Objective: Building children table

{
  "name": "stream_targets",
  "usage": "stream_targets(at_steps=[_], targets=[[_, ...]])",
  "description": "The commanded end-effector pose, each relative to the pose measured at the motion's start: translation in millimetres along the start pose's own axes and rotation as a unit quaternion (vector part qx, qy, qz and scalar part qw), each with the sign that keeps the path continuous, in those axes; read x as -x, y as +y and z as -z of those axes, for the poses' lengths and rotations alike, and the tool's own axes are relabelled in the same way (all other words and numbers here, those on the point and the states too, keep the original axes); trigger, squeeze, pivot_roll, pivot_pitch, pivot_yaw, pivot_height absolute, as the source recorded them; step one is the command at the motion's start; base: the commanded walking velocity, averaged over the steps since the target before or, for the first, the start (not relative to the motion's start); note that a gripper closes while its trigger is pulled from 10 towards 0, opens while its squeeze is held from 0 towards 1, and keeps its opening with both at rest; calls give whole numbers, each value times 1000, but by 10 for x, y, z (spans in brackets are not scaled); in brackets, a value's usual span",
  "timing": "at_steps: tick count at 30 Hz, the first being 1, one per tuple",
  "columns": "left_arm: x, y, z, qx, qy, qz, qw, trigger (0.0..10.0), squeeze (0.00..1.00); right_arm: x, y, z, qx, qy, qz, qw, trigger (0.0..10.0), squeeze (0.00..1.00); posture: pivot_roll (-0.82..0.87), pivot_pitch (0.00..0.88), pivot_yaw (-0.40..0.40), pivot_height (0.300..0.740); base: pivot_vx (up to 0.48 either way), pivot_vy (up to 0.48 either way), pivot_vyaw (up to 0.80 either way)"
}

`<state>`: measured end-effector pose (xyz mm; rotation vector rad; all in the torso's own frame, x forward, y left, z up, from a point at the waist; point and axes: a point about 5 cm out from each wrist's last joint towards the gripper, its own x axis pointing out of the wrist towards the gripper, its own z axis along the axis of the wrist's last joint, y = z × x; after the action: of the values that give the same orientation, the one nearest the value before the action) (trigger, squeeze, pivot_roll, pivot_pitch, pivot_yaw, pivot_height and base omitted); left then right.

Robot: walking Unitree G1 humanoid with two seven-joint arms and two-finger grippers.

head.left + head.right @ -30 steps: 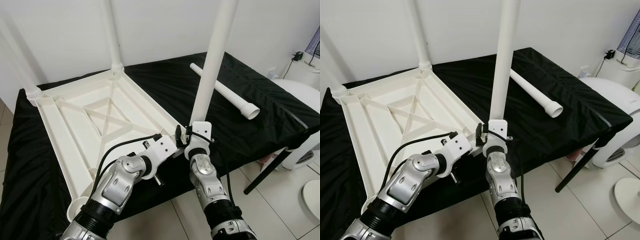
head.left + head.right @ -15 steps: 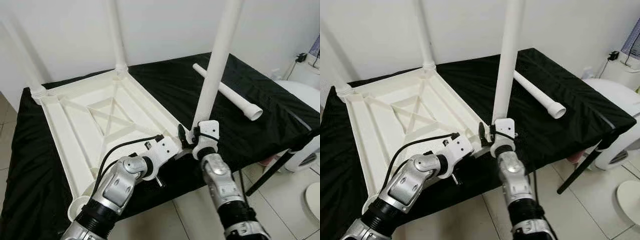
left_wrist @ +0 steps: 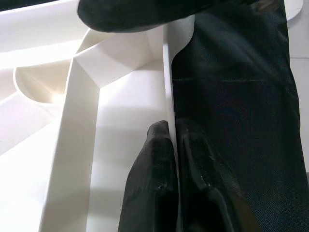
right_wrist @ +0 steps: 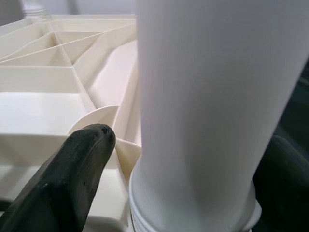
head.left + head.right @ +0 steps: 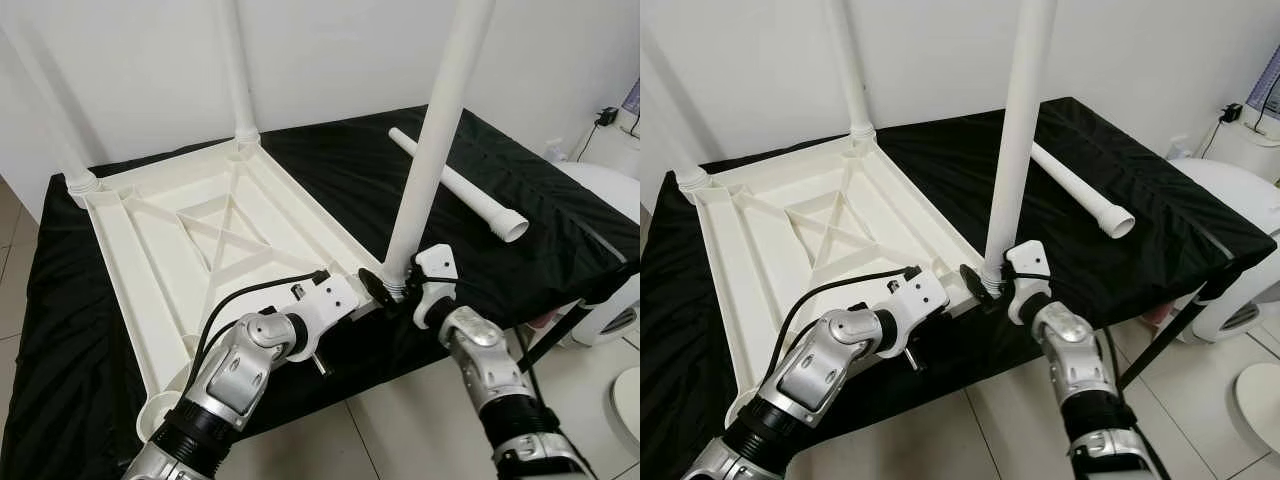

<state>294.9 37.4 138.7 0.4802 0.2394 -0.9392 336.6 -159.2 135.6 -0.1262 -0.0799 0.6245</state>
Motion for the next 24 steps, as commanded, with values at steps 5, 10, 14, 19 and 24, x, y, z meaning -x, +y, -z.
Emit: stream_targets(at_steps=[5,10,14,19,24], targets=[[-10,-2,-50,-10,-7,-8,1000,10000,0,19,-55,1,14,12,-56,998,10000,0,-119,49,54,740,0,0,0],[-10,-2,-50,-11,-7,-6,1000,10000,0,54,-147,-5,30,28,-82,996,10000,0,-118,48,64,740,0,0,0],[-10,-2,-54,-11,-7,-6,1000,10000,0,72,-189,-1,36,36,-94,994,10000,0,-117,47,65,740,0,0,0],[-9,-2,-56,-11,-8,-6,1000,10000,0,72,-216,-12,38,36,-100,994,4863,0,-118,48,65,740,0,0,0],[-9,-6,-57,-10,-8,-6,1000,10000,0,66,-224,-13,39,36,-112,992,0,0,-118,49,65,740,0,0,0]])
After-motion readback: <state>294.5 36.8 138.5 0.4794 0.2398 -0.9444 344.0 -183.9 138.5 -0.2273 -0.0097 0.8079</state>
